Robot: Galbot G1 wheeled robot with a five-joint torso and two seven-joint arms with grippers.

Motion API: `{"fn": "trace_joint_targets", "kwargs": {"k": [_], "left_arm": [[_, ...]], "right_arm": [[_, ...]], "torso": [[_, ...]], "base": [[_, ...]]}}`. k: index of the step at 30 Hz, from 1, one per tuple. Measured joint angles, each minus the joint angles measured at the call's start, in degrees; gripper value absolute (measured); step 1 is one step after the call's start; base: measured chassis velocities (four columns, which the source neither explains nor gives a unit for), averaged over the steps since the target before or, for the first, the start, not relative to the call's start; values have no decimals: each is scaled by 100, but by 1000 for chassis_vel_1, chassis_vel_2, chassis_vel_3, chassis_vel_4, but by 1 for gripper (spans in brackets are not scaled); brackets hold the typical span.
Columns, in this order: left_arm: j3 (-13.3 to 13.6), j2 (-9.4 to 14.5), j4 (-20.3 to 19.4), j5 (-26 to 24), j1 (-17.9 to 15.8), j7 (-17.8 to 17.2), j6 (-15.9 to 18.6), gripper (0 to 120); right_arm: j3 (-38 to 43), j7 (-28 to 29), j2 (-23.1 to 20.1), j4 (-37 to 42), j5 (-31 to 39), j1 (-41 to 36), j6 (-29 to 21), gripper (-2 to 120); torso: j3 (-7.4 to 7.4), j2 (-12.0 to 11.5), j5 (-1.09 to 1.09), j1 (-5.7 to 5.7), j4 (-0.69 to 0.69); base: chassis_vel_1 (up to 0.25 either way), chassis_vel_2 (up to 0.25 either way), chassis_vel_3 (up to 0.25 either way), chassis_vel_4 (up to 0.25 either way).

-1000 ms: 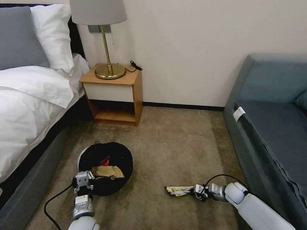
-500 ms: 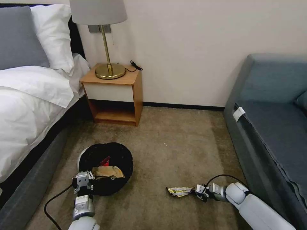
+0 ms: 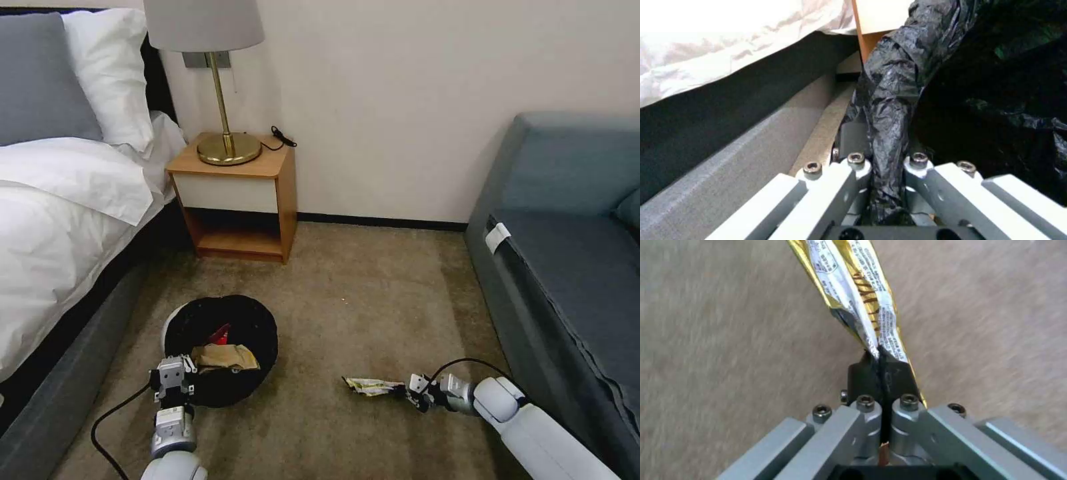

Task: Pick up the trash bin, then pick up the garbage on the floor and place it into the trash bin.

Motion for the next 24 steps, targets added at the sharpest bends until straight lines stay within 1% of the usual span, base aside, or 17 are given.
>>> {"fn": "trace_joint_targets", "kwargs": {"k": [2, 7, 10, 11, 14, 15, 18, 19, 21, 22, 24], "left_arm": [[15, 6, -8, 5, -11, 1, 4, 2], [51, 7, -16, 9, -28, 4, 11, 2], [87, -1, -16, 17, -53, 8, 23, 2], [87, -1, -16, 17, -53, 8, 23, 2], [123, -6, -26, 25, -85, 24, 35, 2], [123, -6, -26, 25, -85, 24, 35, 2], [168, -41, -25, 32, -164, 27, 44, 2], [168, -41, -25, 32, -164, 27, 44, 2], [225, -74, -34, 37, -201, 36, 62, 2], [225, -74, -34, 37, -201, 36, 62, 2], [261, -91, -45, 45, -230, 47, 83, 2]], "right_arm": [[210, -90, -7, 181, 173, -56, -1, 0], [430, -158, -36, 480, 378, -155, -6, 0], [653, -244, -67, 943, 640, -280, -68, 0], [653, -244, -67, 943, 640, -280, -68, 0], [773, -327, -100, 1436, 903, -363, -232, 0], [773, -327, -100, 1436, 903, -363, -232, 0], [739, -359, -78, 2026, 1230, -365, -570, 0], [739, -359, -78, 2026, 1230, -365, -570, 0], [606, -360, -23, 2392, 1527, -304, -824, 0], [606, -360, -23, 2392, 1527, -304, -824, 0], [449, -358, 23, 2662, 1812, -206, -1046, 0]], "torso": [[0, 0, 1, 0, 0], [0, 0, 1, 0, 0], [0, 0, 1, 0, 0], [0, 0, 1, 0, 0], [0, 0, 0, 0, 0], [0, 0, 0, 0, 0], [0, 0, 0, 0, 0], [0, 0, 0, 0, 0], [0, 0, 1, 0, 0], [0, 0, 1, 0, 0], [0, 0, 0, 0, 1]], "base": [[0, 0, 0, 0], [0, 0, 0, 0], [0, 0, 0, 0], [0, 0, 0, 0], [0, 0, 0, 0], [0, 0, 0, 0], [0, 0, 0, 0], [0, 0, 0, 0], [0, 0, 0, 0], [0, 0, 0, 0], [0, 0, 0, 0]]}}
